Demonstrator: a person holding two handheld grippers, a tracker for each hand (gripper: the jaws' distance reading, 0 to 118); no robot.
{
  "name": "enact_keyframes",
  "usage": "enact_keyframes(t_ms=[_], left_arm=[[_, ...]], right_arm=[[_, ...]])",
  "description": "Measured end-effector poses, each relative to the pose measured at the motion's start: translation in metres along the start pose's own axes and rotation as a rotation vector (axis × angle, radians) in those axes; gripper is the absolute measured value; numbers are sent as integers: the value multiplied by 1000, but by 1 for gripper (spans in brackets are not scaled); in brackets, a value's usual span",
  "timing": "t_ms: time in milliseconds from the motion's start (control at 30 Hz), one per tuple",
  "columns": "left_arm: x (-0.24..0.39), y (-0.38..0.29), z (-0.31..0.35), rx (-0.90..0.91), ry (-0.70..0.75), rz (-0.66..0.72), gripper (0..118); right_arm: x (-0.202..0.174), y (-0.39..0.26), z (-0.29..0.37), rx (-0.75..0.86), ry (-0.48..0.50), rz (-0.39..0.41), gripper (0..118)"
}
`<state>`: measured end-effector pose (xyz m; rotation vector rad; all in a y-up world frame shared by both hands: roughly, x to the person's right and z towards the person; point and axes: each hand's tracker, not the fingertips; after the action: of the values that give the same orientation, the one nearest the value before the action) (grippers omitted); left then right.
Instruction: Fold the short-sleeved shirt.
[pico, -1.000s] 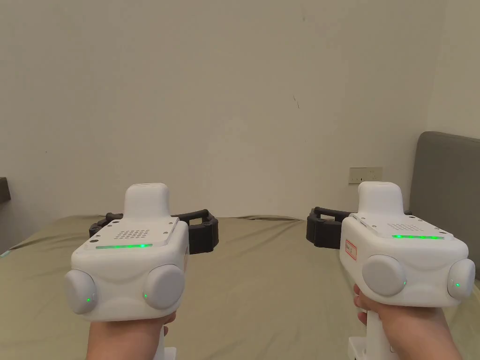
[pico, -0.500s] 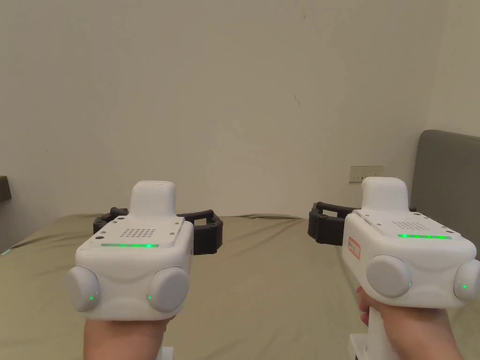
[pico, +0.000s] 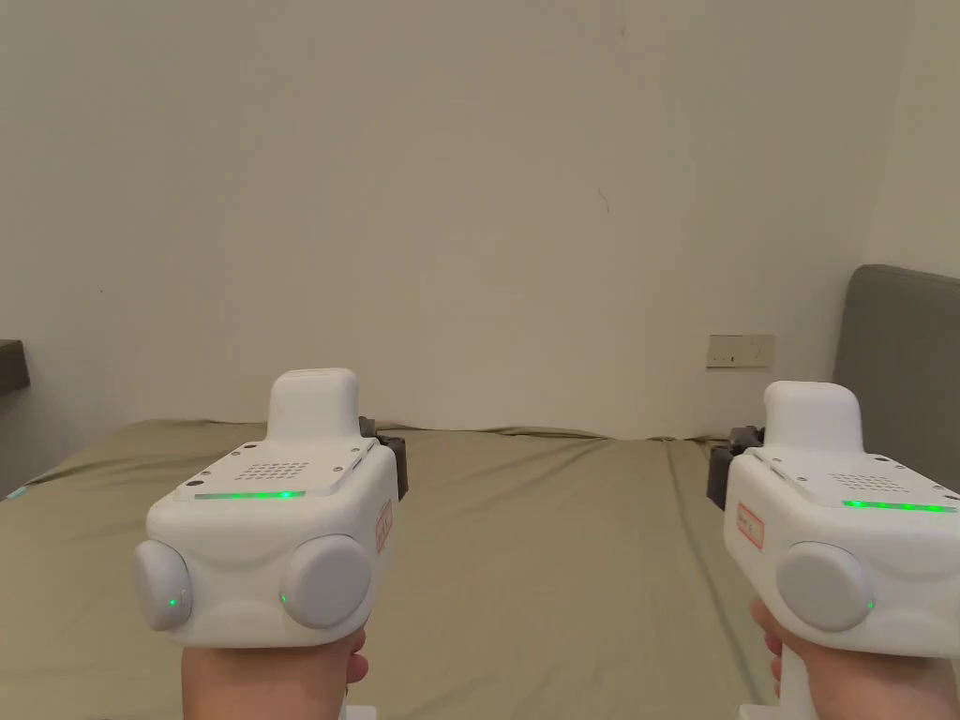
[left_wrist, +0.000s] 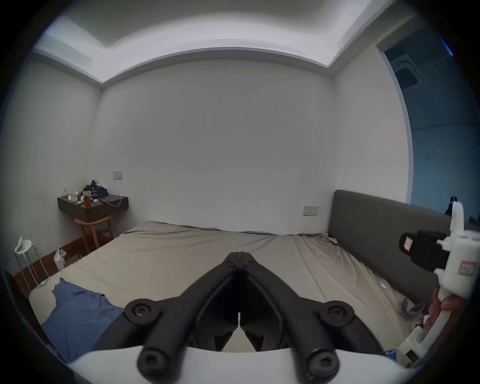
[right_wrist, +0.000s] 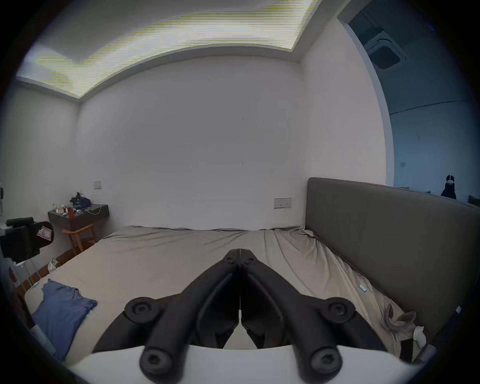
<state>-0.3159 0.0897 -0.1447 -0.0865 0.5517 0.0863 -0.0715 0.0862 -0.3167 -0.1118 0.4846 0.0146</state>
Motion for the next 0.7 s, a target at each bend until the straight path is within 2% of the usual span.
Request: enact_keyframes(t_ms=[100, 133, 200, 300, 367, 467, 567, 700], left_arm=[[-21, 9, 7, 9, 24, 19, 0], [-33, 10, 13, 15, 53, 12, 0], [-64, 15, 26, 16, 136, 6, 0], [-123, 21, 59, 13, 257, 17, 0], [-162, 23, 90, 3, 386, 11, 0], [-210, 22, 122, -20, 553, -8, 0], [-240, 16, 126, -63, 576, -30, 0], [-262, -13, 91, -169, 542, -63, 0]], right_arm=[[-16, 1, -7, 9, -20, 13, 3], [-29, 2, -13, 9, 16, 7, 3], [-66, 7, -18, -3, 147, 12, 3], [-148, 8, -11, 26, 352, 33, 3], [-205, 4, 0, 3, 557, -3, 3], [-267, -7, 18, -76, 785, -89, 3], [-296, -23, 28, -104, 852, -94, 3], [-302, -37, 22, -130, 875, -54, 3]])
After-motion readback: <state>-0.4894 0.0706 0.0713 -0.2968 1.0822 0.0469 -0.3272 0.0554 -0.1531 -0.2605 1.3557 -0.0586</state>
